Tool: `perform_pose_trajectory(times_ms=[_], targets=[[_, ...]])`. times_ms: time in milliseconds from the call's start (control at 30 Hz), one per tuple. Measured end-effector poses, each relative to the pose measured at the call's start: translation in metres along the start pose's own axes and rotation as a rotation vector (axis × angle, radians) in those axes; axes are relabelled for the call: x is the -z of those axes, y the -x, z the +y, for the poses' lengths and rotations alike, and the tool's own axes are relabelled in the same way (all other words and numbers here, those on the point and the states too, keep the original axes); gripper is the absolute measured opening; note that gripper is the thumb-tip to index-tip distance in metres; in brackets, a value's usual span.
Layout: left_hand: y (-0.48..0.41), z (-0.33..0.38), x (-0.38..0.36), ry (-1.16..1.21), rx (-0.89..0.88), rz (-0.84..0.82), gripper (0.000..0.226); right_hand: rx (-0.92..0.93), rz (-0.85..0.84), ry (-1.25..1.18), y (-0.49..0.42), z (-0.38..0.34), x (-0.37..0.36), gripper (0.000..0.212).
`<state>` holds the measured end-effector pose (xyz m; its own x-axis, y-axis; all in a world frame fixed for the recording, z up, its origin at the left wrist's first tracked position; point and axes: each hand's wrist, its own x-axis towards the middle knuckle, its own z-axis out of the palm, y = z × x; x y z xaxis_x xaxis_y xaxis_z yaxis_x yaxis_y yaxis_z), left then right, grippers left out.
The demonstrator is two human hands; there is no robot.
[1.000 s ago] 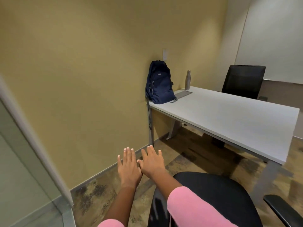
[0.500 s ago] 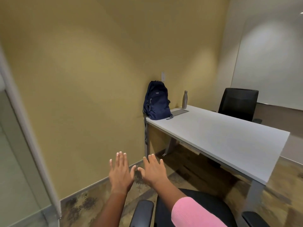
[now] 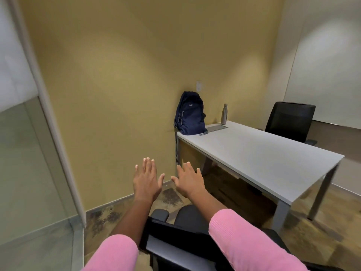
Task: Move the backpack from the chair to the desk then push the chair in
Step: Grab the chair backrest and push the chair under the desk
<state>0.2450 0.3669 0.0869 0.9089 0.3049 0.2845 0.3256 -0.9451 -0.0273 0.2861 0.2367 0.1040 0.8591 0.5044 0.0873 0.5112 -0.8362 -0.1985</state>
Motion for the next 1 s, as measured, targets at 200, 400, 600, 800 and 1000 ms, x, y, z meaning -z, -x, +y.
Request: perform_pose_trajectory(times_ms=[200,400,600,800,1000], targets=[[0.059,0.056,0.03,0.042,0.021,0.029,0.063,0.01,-0.002,0.019,0.075,0.045,0.025,0.054],[0.119,0.111,0.044,0.064,-0.009,0.005,0.062,-0.02,-0.006,-0.013,0.146,0.083,0.036,0.054],[0.159,0.137,0.054,0.189,-0.061,-0.076,0.059,-0.062,-0.022,-0.091,0.189,0.097,0.038,0.055],[0.186,0.136,0.059,0.273,-0.101,-0.256,0.052,-0.102,-0.037,-0.19,0.219,0.096,0.022,0.054],[0.21,0.121,0.062,0.205,-0.193,-0.143,0.045,-0.136,-0.016,-0.106,0.24,0.097,0.014,0.065]])
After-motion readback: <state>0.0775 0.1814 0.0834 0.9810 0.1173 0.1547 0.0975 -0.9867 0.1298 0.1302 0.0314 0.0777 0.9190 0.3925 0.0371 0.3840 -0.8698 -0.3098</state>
